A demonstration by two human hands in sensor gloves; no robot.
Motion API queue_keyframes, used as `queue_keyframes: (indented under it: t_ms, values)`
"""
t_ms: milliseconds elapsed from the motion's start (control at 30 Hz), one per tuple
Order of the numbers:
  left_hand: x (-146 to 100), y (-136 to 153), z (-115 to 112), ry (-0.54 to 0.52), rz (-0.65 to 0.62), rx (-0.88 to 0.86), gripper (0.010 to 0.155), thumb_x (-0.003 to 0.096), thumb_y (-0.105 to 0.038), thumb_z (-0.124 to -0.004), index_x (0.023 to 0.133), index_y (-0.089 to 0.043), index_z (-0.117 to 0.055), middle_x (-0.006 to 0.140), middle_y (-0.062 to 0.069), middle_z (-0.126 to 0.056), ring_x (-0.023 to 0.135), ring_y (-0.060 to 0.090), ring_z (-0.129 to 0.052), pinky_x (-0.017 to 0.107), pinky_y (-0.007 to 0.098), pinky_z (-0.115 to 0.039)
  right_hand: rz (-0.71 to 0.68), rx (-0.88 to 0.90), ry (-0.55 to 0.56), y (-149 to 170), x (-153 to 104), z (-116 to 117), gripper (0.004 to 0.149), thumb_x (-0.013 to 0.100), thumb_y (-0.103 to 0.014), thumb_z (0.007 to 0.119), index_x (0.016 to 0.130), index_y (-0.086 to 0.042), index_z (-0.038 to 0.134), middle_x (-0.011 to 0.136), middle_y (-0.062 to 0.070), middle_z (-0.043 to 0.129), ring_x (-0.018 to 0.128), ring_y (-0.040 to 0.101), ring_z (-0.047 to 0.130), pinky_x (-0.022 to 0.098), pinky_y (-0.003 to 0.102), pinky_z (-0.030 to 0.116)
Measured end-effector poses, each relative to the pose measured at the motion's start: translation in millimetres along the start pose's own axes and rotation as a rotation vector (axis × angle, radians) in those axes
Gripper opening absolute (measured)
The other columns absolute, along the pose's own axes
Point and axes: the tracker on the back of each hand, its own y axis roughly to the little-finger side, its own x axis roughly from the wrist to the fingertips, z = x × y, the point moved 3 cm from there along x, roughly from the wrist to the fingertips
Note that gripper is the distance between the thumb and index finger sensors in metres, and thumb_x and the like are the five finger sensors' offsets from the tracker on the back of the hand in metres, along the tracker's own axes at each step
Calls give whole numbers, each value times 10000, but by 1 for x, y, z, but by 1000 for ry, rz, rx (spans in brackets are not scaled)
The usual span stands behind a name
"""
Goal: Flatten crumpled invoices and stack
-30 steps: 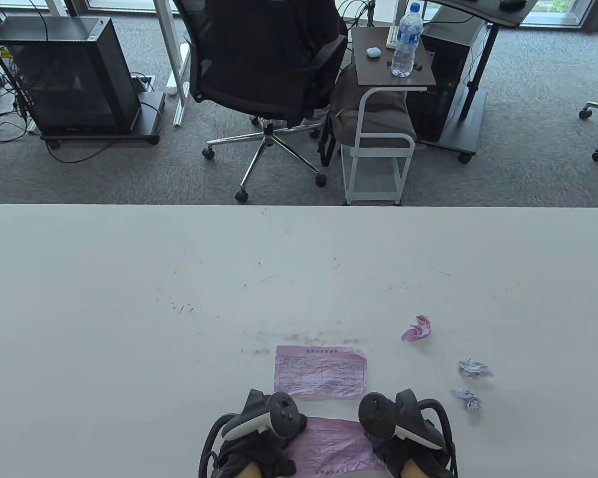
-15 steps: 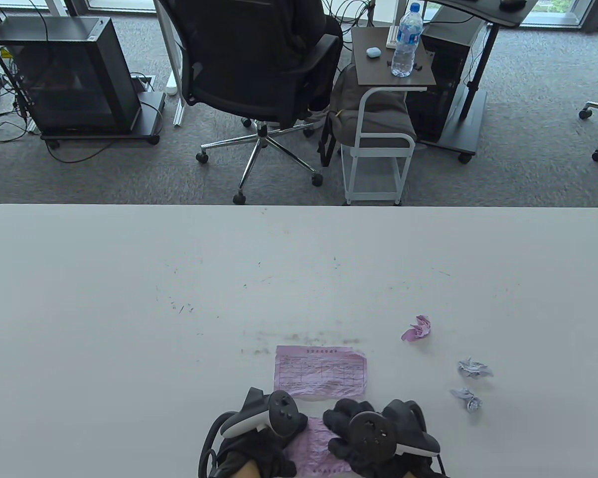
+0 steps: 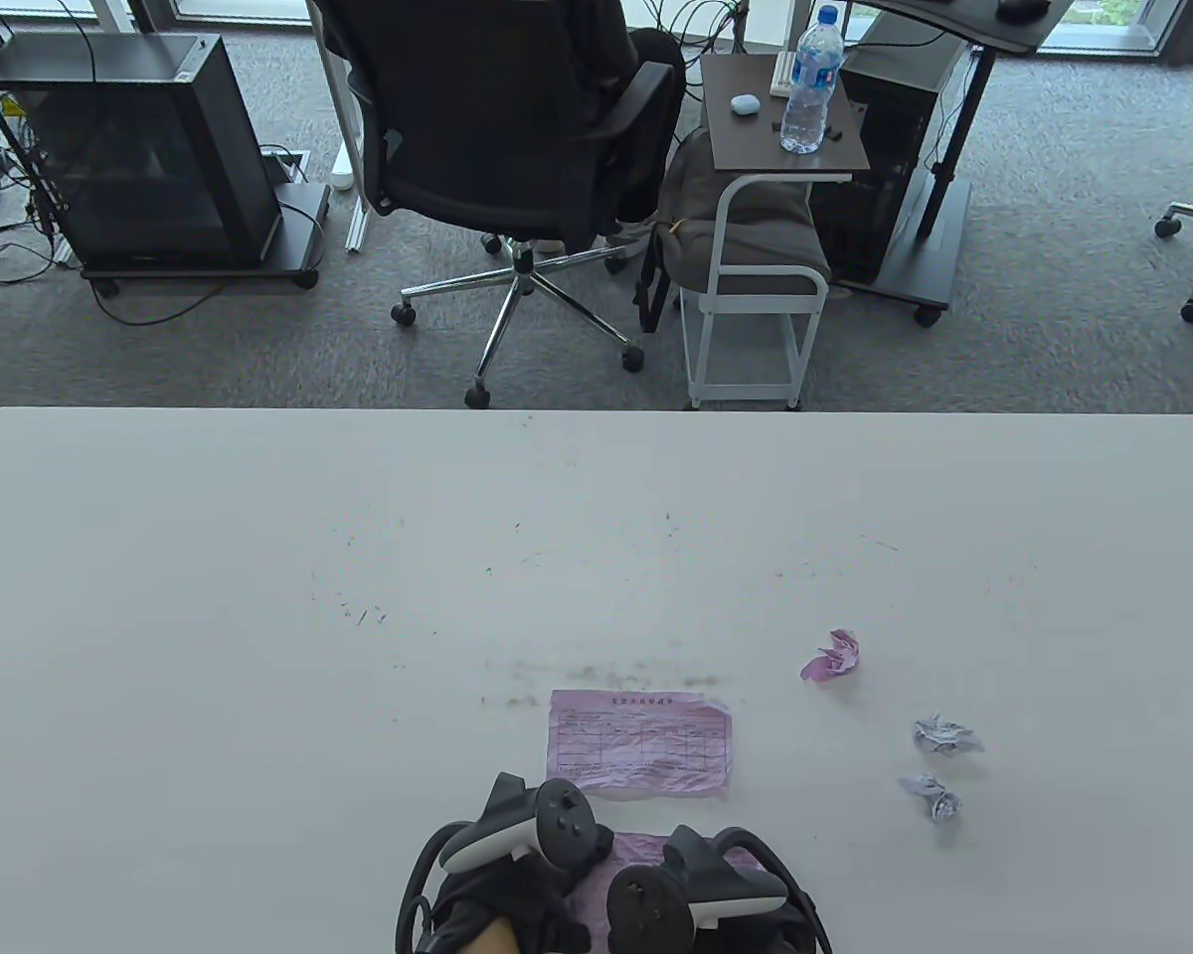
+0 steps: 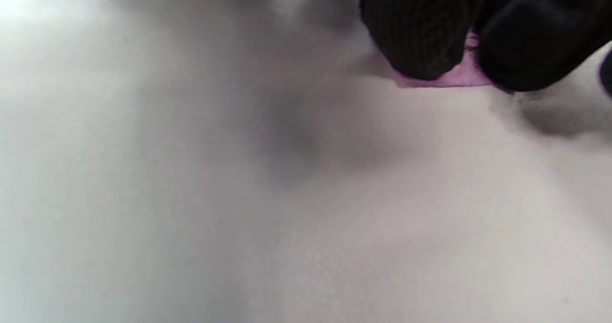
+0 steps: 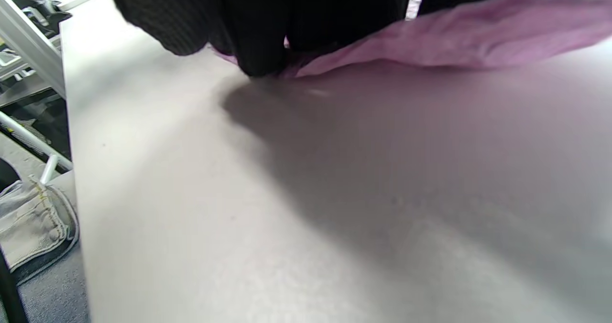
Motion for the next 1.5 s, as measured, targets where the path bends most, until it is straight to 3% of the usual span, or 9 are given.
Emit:
queue_keyframes:
  t_ms: [433,733,767,867,967,1100,1233,1400,1500]
  values:
    - [0,0,0,-3,2,-6,832,529,-398,-829,1068,-398,-195,1004,188,149,912,548,123,627,703,-202,311,136,-103,55,-15,3,351,560,-517,712,643,-234,903,699,9,883,633,301,856,499,555,759]
    - [0,1,-1,0,-3,-14,830,530,-393,-829,1068,-398,-197,1002,188,152,908,548,130,624,705,-194,393,291,-105,86,-34,4,368,565,-520,703,637,-226,912,682,27,915,606,301,887,478,546,788]
    - [0,1,-1,7,-2,-13,836,529,-389,-831,1067,-397,-191,999,189,156,904,550,133,623,706,-192,396,319,-86,90,-38,3,372,565,-511,710,637,-208,913,676,48,923,596,313,890,471,556,791]
    - [0,0,0,7,-3,-16,840,526,-381,-835,1065,-396,-191,996,192,157,900,553,134,619,710,-191,385,307,125,98,-54,-15,379,562,-506,713,645,-193,910,680,67,921,586,322,892,450,561,804]
    - [0,0,0,10,-5,-16,841,526,-377,-836,1064,-396,-190,994,196,156,895,559,134,617,713,-191,308,233,374,84,-61,-33,399,557,-495,710,726,-172,874,782,111,860,641,362,861,455,566,804]
    - [0,0,0,7,-8,-18,840,526,-377,-837,1065,-397,-193,995,195,156,895,558,134,617,712,-190,148,142,449,49,-46,-40,421,555,-462,712,809,-139,803,923,158,696,715,373,817,478,550,799]
    - [0,0,0,5,-9,-16,840,526,-378,-836,1066,-396,-192,996,196,155,896,559,134,616,713,-191,74,-14,348,21,-21,-27,496,552,-468,707,917,-133,688,1020,185,558,797,387,746,487,535,800]
    - [1,0,0,7,-10,-17,843,527,-375,-834,1068,-392,-186,993,197,158,893,559,137,614,714,-186,183,27,95,24,-1,1,625,560,-491,698,1058,-193,467,1089,237,372,885,420,536,518,610,675]
    - [1,0,0,11,-9,-17,843,528,-374,-833,1066,-391,-183,991,197,161,891,560,141,614,715,-185,214,10,107,26,-1,-2,609,560,-502,691,1049,-198,493,1086,215,412,880,393,570,508,593,717]
